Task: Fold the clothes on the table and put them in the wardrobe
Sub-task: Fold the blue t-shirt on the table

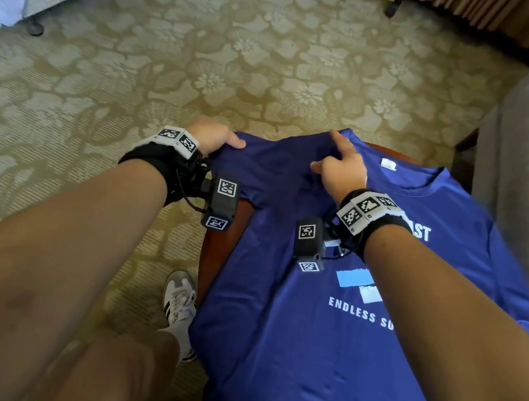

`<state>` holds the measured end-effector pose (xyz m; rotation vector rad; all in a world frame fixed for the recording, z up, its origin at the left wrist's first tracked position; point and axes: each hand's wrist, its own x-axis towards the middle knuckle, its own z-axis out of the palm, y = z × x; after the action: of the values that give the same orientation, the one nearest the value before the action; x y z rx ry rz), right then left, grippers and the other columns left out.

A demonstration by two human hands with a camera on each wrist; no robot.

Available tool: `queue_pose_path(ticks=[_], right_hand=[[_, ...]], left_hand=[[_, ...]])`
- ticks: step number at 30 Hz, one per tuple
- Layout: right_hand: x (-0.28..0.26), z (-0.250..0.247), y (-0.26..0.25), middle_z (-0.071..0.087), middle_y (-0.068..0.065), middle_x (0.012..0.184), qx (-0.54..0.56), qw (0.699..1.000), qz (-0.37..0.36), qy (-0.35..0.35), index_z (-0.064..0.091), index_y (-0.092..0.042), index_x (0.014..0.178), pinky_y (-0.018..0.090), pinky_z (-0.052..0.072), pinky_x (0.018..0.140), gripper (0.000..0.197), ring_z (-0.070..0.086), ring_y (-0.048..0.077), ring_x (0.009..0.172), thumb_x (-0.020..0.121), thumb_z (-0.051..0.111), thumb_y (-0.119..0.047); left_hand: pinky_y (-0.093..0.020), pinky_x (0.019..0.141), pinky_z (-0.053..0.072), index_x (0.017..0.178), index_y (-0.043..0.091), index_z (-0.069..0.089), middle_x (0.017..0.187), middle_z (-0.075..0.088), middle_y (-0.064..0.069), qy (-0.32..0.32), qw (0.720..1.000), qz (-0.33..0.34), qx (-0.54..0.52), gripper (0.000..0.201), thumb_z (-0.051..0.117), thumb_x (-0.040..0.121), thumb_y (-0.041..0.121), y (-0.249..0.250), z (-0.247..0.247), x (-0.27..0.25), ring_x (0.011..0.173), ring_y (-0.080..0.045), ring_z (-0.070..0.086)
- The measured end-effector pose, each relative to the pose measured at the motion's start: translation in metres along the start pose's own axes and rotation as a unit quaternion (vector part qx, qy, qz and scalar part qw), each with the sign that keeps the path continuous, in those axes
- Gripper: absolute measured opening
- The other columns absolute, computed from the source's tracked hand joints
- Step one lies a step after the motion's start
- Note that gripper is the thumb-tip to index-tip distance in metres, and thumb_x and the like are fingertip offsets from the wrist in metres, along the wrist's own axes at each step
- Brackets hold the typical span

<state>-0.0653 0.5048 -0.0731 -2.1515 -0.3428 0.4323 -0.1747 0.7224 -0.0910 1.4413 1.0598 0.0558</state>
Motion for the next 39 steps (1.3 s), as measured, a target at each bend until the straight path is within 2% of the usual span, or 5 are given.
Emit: queue_pose_path(ticks=[9, 15, 19, 26, 39], right_hand=[[-0.015, -0.024, -0.015, 0.068, -0.003, 0.076, 0.184, 0.980, 0.072, 0.032, 0.068, -0.025, 0.075, 0.030, 0.049, 0.074, 0.016, 0.065, 0.021, 0.087, 0.078, 0.057, -0.013], [-0.036, -0.057, 0.001, 0.062, -0.002, 0.090, 0.280, 0.944, 0.153, -0.085, 0.060, -0.016, 0.107, 0.029, 0.052, 0.068, 0.044, 0.061, 0.013, 0.081, 0.096, 0.048, -0.057], [-0.042, -0.061, 0.018, 0.074, 0.008, 0.107, 0.323, 0.926, 0.179, -0.080, 0.067, -0.008, 0.117, 0.048, 0.058, 0.086, 0.093, 0.072, 0.026, 0.096, 0.048, 0.088, -0.066], [-0.038, -0.047, 0.038, 0.070, 0.013, 0.086, 0.164, 0.974, 0.156, 0.011, 0.065, -0.011, 0.075, 0.055, 0.057, 0.086, 0.014, 0.070, 0.037, 0.097, 0.074, 0.079, -0.014], [-0.035, -0.067, 0.055, 0.068, 0.003, 0.075, -0.009, 0.990, 0.134, 0.049, 0.059, -0.009, 0.111, 0.029, 0.048, 0.069, 0.037, 0.064, 0.023, 0.076, 0.084, 0.074, -0.030]], left_hand=[[-0.036, 0.081, 0.056, 0.070, 0.015, 0.063, 0.079, 0.064, -0.005, -0.016, 0.988, 0.120, -0.094, 0.033, 0.073, 0.066, -0.016, 0.051, 0.059, -0.090, 0.084, -0.023, 0.065], [-0.025, 0.061, 0.058, 0.087, 0.004, 0.056, 0.080, 0.059, -0.011, -0.187, 0.965, 0.129, -0.133, 0.021, 0.059, 0.084, -0.016, 0.054, 0.116, -0.122, 0.070, -0.018, 0.063], [-0.035, 0.074, 0.059, 0.095, 0.002, 0.055, 0.097, 0.062, -0.021, -0.239, 0.958, 0.105, -0.123, 0.008, 0.051, 0.096, -0.005, 0.044, 0.117, -0.125, 0.082, -0.031, 0.067], [-0.027, 0.065, 0.054, 0.081, 0.016, 0.060, 0.101, 0.068, -0.012, -0.064, 0.985, 0.110, 0.118, 0.015, 0.063, 0.091, 0.005, 0.025, 0.066, -0.097, 0.072, -0.015, 0.064], [-0.022, 0.110, 0.023, 0.129, 0.023, 0.060, 0.147, 0.044, 0.003, -0.081, 0.885, 0.247, 0.387, 0.035, 0.060, 0.094, 0.024, 0.017, 0.121, -0.064, 0.138, -0.019, 0.035]])
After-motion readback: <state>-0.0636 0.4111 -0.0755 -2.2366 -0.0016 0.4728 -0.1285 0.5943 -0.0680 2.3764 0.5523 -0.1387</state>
